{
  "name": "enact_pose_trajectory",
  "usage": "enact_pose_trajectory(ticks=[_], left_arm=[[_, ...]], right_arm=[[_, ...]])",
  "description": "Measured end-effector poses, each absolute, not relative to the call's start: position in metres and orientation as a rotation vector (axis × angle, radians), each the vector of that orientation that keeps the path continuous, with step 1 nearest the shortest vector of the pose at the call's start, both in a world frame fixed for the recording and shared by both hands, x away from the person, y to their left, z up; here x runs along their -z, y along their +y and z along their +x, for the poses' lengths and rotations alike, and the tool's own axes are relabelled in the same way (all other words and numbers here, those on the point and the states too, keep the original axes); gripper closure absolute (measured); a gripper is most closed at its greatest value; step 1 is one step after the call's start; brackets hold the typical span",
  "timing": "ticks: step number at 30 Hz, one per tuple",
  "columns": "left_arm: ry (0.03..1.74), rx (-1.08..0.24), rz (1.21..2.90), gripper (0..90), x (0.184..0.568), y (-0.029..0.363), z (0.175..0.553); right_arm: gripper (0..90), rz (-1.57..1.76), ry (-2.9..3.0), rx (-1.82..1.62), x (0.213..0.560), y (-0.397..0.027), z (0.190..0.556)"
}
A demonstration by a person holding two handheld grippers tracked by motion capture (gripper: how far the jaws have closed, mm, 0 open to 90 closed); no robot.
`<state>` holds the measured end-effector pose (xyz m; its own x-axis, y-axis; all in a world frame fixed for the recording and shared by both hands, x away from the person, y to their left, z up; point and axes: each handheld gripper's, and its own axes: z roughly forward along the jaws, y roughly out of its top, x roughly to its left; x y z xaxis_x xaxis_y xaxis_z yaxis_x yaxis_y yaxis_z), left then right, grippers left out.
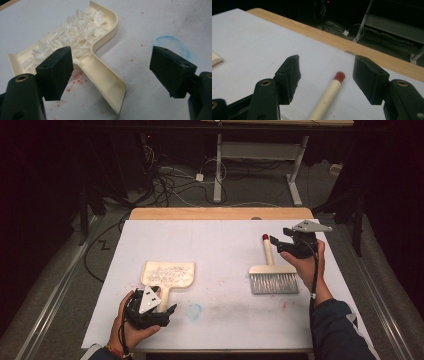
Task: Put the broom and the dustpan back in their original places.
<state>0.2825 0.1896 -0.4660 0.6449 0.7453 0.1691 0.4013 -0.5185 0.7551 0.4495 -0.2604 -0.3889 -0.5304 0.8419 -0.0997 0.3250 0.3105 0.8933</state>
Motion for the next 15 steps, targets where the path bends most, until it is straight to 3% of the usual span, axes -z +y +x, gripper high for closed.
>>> enact_pose_trajectory(ticks=[15], left_arm=[[0.893,-0.658,2.167,18.1,0.465,0.191,0.282]], right_arm=[[22.5,0.926,1.949,-1.242,0.378,-0.251,0.415]])
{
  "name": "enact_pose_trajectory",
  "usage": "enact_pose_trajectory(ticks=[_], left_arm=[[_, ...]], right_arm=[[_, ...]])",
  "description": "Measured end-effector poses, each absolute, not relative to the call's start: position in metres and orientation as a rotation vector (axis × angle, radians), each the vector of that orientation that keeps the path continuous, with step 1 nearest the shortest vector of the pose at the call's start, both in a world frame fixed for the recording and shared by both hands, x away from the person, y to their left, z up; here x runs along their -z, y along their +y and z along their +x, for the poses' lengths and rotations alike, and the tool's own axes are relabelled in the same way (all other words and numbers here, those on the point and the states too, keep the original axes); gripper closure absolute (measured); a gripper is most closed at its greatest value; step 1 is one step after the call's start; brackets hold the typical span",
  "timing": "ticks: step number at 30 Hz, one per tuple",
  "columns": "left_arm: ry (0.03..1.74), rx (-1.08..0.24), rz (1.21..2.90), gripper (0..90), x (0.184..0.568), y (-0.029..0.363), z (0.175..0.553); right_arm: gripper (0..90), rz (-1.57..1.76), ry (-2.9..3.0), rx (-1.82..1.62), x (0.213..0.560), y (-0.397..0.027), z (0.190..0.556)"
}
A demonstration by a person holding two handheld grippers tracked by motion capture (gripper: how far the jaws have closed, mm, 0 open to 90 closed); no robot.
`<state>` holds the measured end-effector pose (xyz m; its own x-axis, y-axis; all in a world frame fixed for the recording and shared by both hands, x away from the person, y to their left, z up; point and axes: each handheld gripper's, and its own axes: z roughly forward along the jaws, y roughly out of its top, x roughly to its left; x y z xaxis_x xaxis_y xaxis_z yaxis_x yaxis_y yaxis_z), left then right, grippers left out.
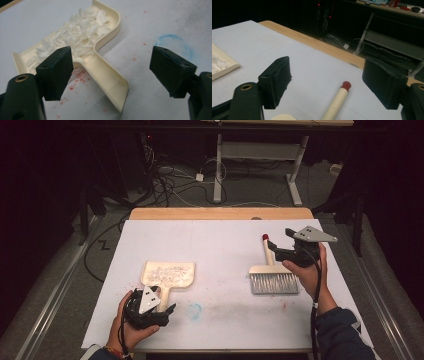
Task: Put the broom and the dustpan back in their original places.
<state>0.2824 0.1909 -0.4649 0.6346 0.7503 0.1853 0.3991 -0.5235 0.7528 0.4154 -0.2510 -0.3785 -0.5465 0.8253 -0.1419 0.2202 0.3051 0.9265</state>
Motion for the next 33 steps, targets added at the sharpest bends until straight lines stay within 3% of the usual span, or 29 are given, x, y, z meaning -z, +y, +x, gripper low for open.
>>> enact_pose_trajectory(ticks=[33], left_arm=[[0.875,-0.696,2.21,18.0,0.469,0.19,0.283]], right_arm=[[24.0,0.758,1.893,-1.239,0.362,-0.261,0.353]])
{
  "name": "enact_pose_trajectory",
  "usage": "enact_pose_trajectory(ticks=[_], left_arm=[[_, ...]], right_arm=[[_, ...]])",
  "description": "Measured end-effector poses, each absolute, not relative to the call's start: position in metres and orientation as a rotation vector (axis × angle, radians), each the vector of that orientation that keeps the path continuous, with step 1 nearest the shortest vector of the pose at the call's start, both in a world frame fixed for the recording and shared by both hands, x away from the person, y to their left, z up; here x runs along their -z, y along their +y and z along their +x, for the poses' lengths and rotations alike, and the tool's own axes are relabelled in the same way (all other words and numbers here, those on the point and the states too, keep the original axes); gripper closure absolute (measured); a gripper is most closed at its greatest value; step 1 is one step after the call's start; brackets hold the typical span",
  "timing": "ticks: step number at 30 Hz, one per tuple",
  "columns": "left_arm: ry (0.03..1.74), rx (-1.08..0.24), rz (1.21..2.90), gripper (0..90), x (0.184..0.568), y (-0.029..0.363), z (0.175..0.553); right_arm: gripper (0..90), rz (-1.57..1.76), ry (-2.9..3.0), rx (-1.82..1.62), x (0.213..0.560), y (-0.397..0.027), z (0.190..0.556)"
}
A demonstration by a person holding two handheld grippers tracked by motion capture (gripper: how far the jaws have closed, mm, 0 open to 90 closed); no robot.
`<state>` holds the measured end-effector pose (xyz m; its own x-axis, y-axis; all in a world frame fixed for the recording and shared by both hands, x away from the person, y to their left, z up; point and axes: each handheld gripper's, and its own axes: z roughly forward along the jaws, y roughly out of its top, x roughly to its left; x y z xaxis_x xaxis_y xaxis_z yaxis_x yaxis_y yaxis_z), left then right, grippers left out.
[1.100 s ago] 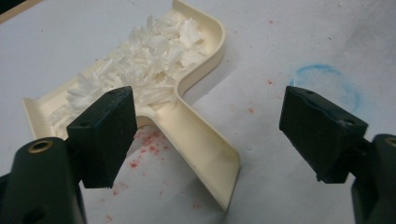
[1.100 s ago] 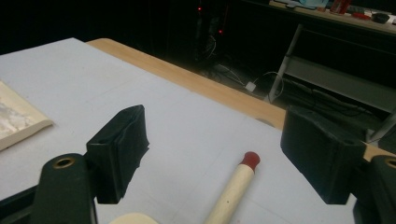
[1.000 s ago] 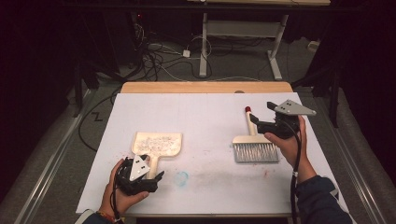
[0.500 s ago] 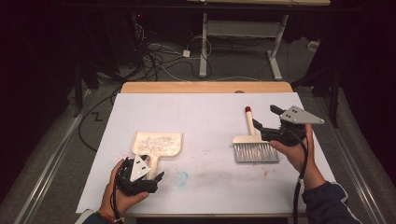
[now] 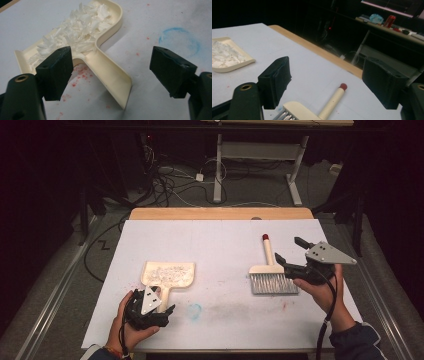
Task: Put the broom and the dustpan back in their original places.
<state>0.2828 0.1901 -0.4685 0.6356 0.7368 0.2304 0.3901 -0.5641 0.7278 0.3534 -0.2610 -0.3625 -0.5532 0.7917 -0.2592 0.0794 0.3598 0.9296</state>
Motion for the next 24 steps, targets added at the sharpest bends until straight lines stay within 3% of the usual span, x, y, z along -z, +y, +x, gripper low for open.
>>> enact_pose_trajectory(ticks=[24], left_arm=[[0.866,-0.704,2.207,18.0,0.468,0.188,0.283]], right_arm=[[22.8,0.706,1.908,-1.185,0.373,-0.291,0.319]])
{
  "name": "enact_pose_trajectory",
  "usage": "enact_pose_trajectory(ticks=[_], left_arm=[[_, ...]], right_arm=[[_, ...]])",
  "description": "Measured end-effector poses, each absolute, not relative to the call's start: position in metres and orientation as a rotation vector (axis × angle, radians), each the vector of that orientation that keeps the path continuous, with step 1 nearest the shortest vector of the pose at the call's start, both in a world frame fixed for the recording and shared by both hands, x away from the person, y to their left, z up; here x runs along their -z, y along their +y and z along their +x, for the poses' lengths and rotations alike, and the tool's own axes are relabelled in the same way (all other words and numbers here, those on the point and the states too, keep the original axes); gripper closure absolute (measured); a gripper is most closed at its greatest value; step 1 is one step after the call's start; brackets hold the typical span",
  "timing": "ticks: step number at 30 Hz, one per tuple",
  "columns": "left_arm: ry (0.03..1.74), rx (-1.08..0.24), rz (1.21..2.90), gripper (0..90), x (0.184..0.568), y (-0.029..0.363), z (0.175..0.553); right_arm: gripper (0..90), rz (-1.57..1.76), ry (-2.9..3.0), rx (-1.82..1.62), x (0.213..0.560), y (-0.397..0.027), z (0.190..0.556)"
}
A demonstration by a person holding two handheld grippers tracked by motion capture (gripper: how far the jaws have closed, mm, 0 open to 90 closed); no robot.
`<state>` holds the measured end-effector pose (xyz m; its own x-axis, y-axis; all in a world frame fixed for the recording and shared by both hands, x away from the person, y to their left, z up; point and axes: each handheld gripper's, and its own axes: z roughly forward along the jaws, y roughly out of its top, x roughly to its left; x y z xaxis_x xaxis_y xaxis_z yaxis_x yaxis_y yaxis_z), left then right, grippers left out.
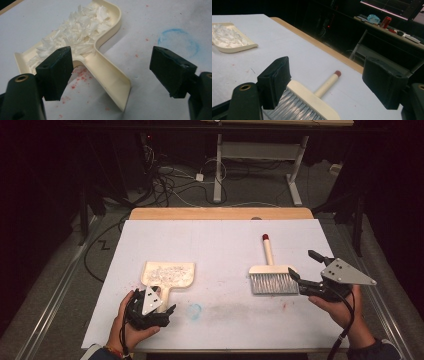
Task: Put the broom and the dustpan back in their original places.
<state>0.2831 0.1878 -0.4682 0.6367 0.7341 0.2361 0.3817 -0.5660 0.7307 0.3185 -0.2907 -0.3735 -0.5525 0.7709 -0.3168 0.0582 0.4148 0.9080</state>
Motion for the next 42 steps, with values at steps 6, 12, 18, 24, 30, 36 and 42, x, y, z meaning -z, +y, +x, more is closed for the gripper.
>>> enact_pose_trajectory(ticks=[6,12,18,24,30,36,42], left_arm=[[0.864,-0.705,2.207,18.0,0.468,0.188,0.284],[0.862,-0.705,2.207,18.1,0.468,0.187,0.285],[0.865,-0.703,2.204,18.1,0.468,0.186,0.286],[0.865,-0.704,2.201,18.1,0.468,0.186,0.287],[0.852,-0.704,2.202,18.1,0.467,0.184,0.288],[0.851,-0.71,2.202,18.0,0.467,0.183,0.288],[0.833,-0.721,2.21,18.1,0.467,0.181,0.287]], right_arm=[[22.7,0.694,1.922,-1.163,0.382,-0.297,0.313],[22.7,0.701,1.926,-1.165,0.389,-0.304,0.308],[22.2,0.721,1.939,-1.154,0.399,-0.312,0.304],[22.0,0.741,1.951,-1.13,0.415,-0.319,0.3],[19.9,0.767,1.953,-1.133,0.435,-0.328,0.292],[19.8,0.796,1.978,-1.13,0.447,-0.331,0.287],[19.9,0.758,1.987,-1.109,0.446,-0.327,0.284]])
